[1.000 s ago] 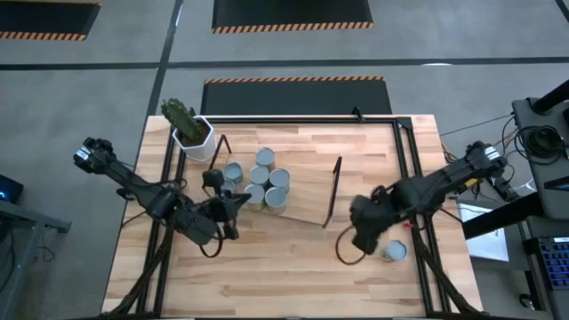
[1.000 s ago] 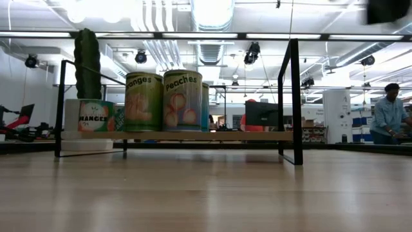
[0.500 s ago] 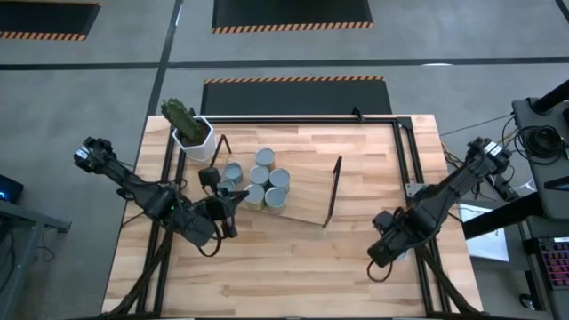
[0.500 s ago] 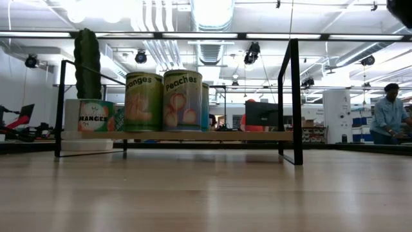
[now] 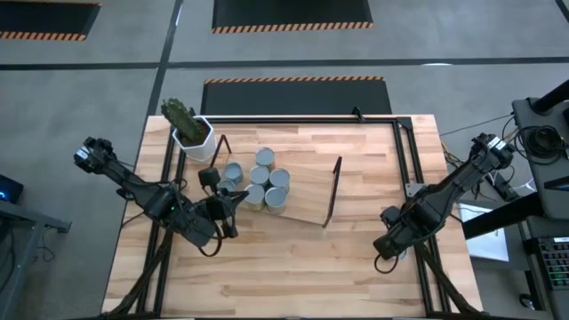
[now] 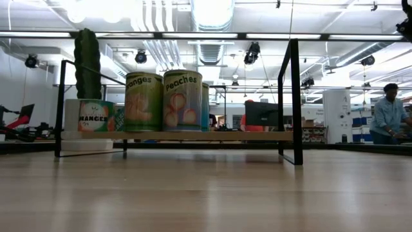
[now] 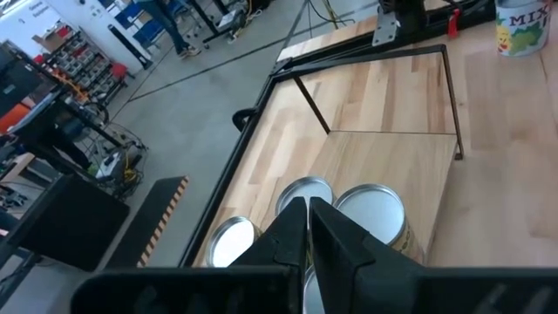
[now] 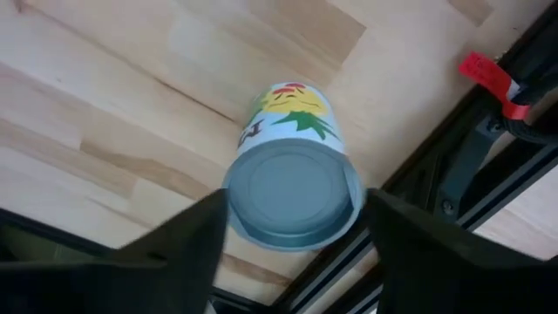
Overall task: Pick and place cans onto a shelf
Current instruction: Put the mixed canned fruits on the shelf
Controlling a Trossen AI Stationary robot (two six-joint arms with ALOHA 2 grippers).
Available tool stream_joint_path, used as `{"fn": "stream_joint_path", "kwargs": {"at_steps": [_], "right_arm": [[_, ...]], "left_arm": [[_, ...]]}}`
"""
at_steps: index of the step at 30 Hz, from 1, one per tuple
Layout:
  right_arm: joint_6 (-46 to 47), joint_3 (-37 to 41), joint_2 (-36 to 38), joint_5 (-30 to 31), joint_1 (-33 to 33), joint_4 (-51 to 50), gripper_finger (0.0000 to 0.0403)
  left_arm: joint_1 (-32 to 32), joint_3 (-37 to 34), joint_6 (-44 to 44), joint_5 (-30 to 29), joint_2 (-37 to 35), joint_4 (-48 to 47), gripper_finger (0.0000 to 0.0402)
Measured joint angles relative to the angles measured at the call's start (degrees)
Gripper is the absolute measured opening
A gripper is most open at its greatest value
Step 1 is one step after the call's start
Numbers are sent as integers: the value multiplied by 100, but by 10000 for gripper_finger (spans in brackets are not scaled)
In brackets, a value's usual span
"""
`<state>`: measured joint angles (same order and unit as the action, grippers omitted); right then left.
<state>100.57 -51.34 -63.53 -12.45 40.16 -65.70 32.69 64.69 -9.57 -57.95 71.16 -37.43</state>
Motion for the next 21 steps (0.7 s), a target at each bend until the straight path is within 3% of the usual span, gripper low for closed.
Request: {"fn": "stream_joint_path", "kwargs": {"at_steps": [4, 8, 21], "right_arm": [[-20, 14, -111, -23, 75, 44, 327], [-42, 19, -189, -161, 171, 155, 374], [-162, 325, -508, -103, 275, 431, 382]], "left_arm": [[0, -35, -41, 2, 2, -6, 0], [0, -62, -43, 3, 2, -10, 0], [0, -66, -43, 2, 2, -33, 0]]}}
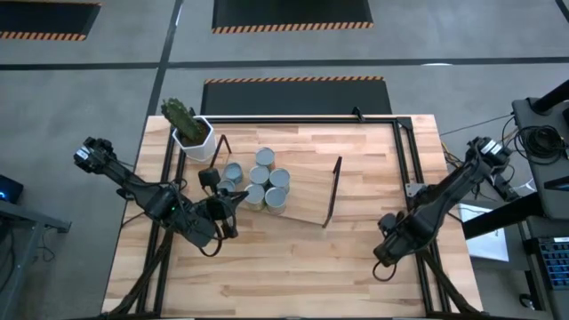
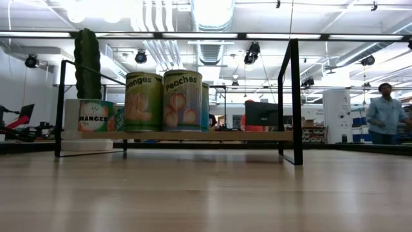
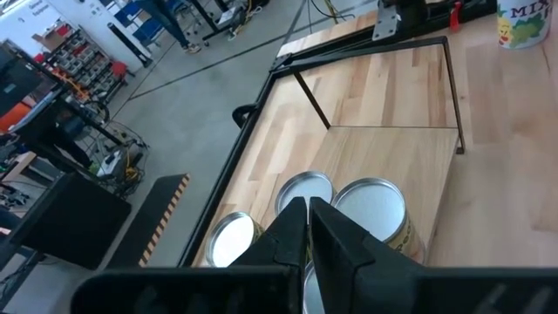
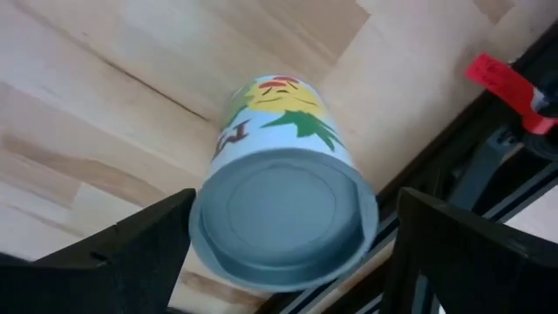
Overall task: Pick and place cans onto a shelf
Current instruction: Put the mixed canned fruits on the shelf
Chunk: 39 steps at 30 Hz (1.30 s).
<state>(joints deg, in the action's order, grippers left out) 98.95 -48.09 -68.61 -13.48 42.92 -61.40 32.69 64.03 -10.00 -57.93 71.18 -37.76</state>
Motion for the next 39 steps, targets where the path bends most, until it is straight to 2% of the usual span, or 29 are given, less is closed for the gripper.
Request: {"fn": "stream_joint_path", "kwargs": {"at_steps": [4, 13, 19, 25, 29, 34, 39], "right_arm": [[-208, 4, -156, 1, -2, 86, 368], [-369, -3, -333, 67, -2, 228, 272], [-647, -7, -303, 147, -2, 229, 272], [-900, -7, -285, 184, -2, 338, 302], [-1074, -166, -281, 208, -2, 369, 291], [-1295, -448, -283, 639, -4, 390, 275], [-1589, -803, -283, 1260, -4, 364, 283]], "left_arm": [[0, 0, 0, 0, 0, -2, 0], [0, 0, 2, 1, 0, -7, 0], [0, 0, 2, 1, 0, -4, 0], [0, 0, -2, 0, 0, 0, 0], [0, 0, -11, 0, 0, 0, 0], [0, 0, -13, 1, 0, 0, 0], [0, 0, -13, 2, 0, 2, 0]]}}
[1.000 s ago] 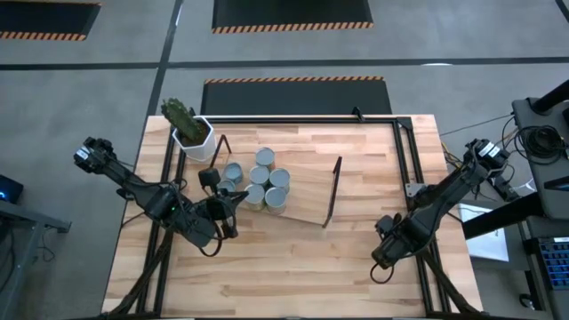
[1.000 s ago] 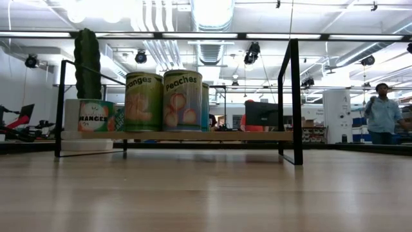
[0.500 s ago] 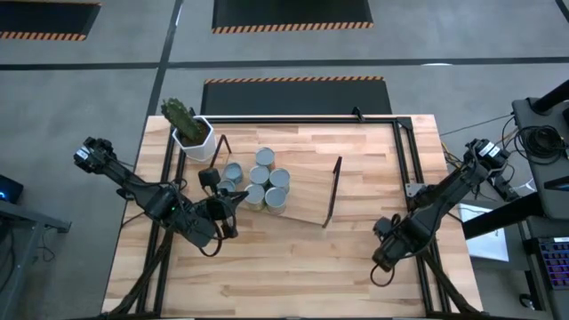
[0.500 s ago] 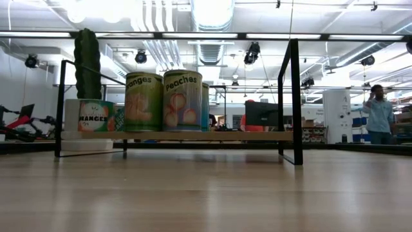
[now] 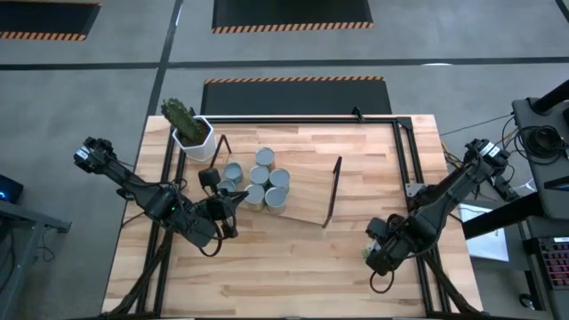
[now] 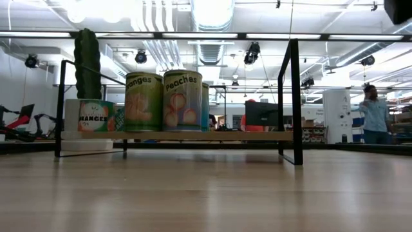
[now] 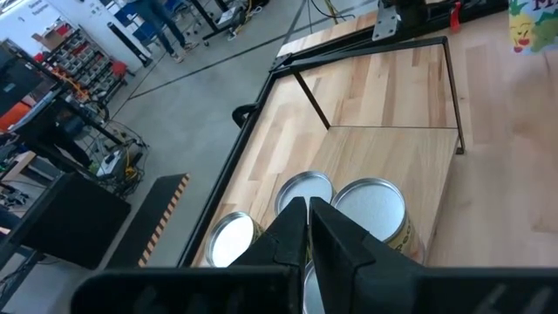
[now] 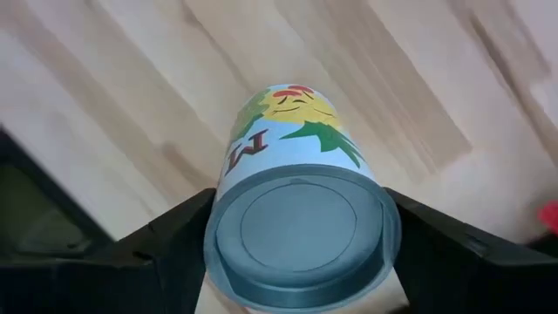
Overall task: Pick and place cans onto a shelf
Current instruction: Put the mixed canned fruits on the shelf
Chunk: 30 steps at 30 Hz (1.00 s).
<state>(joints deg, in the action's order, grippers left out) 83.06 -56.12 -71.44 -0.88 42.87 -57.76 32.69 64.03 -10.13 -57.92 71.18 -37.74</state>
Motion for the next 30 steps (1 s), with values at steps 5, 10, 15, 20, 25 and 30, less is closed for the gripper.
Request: {"fn": "stream_joint_path", "kwargs": {"at_steps": [5, 10, 15, 20, 25, 30], "right_arm": [[-203, -524, 2, 280, 0, -384, 282], [-417, -1294, 7, 917, 13, -1132, 282], [-647, -2008, 9, 1532, 11, -1748, 287], [-621, -2414, 13, 1738, 16, -2303, 288], [-978, -2747, 45, 2098, 50, -2302, 288], [-1164, -3119, 55, 2315, 72, -2684, 289]], "left_arm": [[0, 0, -2, 0, 0, 1, 0], [0, -2, -2, 1, 0, 0, 0], [0, -2, -2, 1, 0, -2, 0], [0, -2, -2, 1, 0, -2, 0], [0, -2, -2, 1, 0, -2, 0], [0, -2, -2, 2, 0, -2, 0]]}}
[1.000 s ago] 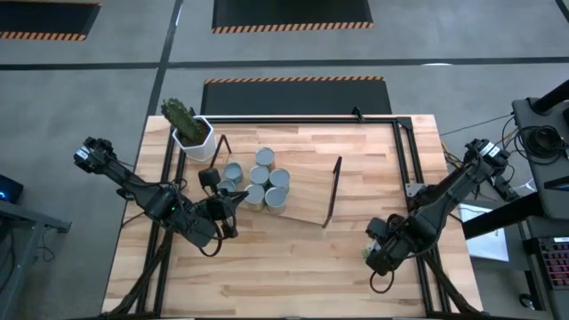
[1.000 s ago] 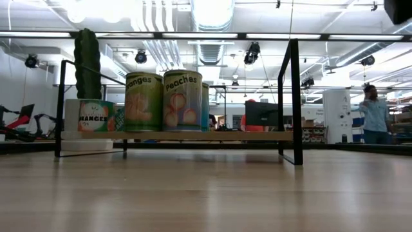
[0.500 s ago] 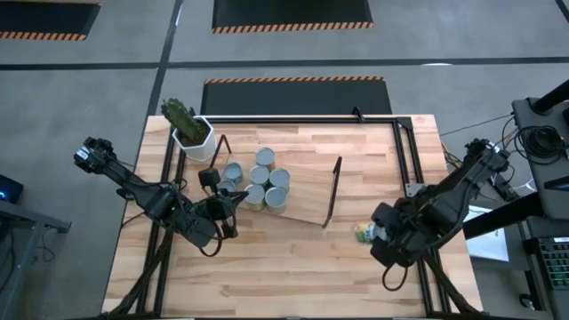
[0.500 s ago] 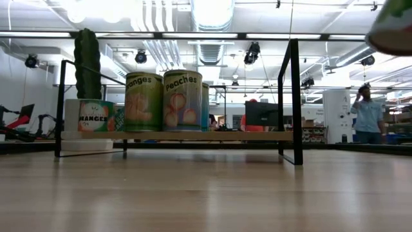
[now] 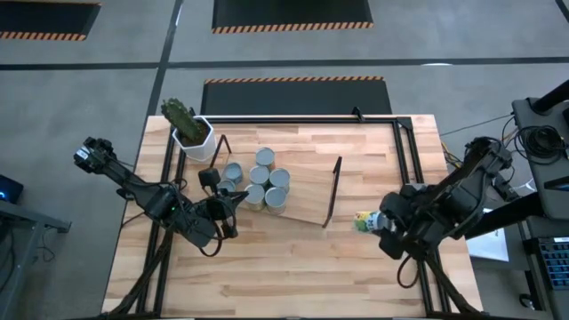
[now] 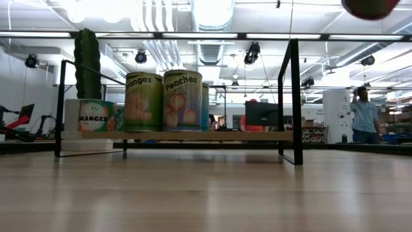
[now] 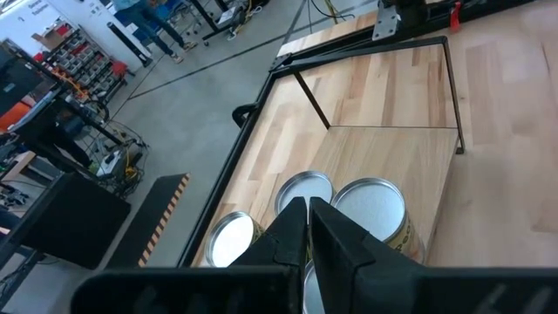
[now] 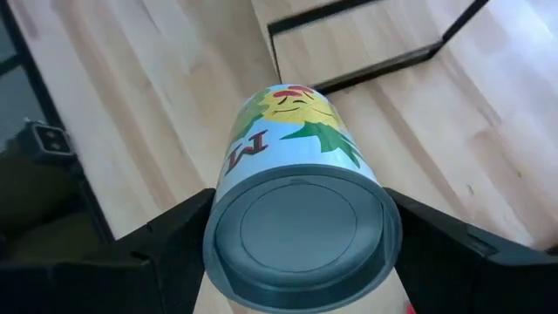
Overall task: Pick and place cans onto a shelf
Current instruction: Put the mixed canned fruits on the shelf
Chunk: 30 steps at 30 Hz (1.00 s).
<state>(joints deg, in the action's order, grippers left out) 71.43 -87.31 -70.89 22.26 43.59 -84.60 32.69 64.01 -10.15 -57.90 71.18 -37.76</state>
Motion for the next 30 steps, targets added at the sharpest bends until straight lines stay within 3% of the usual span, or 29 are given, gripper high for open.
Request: {"fn": "stream_joint_path", "kwargs": {"at_steps": [8, 13, 18, 23, 30], "right_arm": [[-489, -472, 24, 666, -33, 193, 289], [-1503, -910, -225, 827, -739, 614, 289], [-2781, -1546, -794, 253, -1679, 601, 289], [-3958, -2273, -1557, -565, -2548, 550, 289], [-4990, -3122, -2535, -1472, -3292, 267, 289]], "left_arm": [[0, 0, 17, 3, 0, 0, 0], [0, 0, 147, -4, 0, 34, 0], [0, 0, 214, -43, 0, 106, 0], [174, 0, 153, -824, -44, 62, 0], [749, -4, 63, -1108, -196, -17, 0]]}}
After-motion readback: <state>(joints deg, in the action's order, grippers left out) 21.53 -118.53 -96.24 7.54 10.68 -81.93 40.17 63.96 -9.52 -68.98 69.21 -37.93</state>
